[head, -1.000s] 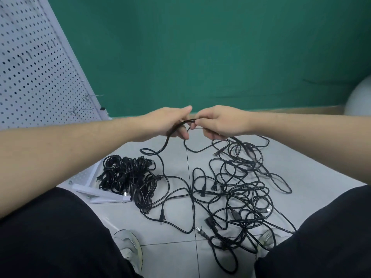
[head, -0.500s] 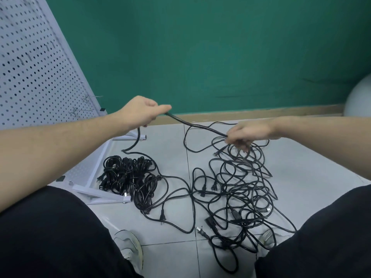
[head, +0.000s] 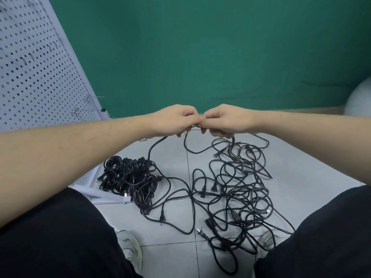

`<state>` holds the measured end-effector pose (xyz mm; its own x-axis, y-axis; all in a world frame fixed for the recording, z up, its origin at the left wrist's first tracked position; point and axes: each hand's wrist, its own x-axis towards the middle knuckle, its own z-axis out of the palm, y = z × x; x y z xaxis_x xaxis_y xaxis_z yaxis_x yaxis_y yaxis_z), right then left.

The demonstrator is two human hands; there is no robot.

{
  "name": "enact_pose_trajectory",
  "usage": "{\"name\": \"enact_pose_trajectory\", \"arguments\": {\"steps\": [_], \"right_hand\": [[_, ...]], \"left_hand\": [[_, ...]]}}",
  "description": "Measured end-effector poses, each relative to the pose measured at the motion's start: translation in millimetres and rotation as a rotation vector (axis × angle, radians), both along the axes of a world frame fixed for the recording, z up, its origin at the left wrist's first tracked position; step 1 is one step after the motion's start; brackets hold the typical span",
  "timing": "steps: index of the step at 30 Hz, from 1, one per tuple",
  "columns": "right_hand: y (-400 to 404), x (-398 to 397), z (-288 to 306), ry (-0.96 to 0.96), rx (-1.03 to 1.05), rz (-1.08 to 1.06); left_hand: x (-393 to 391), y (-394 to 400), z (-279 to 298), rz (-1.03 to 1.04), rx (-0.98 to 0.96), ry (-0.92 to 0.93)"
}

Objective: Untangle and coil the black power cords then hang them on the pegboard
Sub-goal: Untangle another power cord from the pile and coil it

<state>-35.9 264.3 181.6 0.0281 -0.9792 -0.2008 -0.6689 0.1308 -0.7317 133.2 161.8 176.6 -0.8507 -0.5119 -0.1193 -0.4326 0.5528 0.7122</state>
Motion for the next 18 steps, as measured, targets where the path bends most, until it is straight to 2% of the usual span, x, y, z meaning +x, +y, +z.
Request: {"name": "enact_pose_trajectory", "arguments": {"steps": [3, 8, 11, 14, 16, 18], "right_hand": [[4, -8, 0, -0.039, 0.088, 0.045], [11, -32, -23, 0.236, 0.292, 0.137], [17, -48, -30, 0.3, 0.344, 0.096], [22, -66, -31, 0.23, 0.332, -0.007], [23, -73, -29, 0.138, 0.256, -0.088], [23, -72, -24, 0.144, 0.147, -0.133]], "left_hand": [[4, -3, 7, 0.049, -0.017, 0.072], [14, -16, 8, 0.197, 0.087, 0.374], [21, -28, 9, 0.302, 0.084, 0.464], [32, -39, 4, 0.331, 0.019, 0.348], [39, -44, -2, 0.325, -0.038, 0.184], [45, -49, -10, 0.29, -0.018, 0.007]]}}
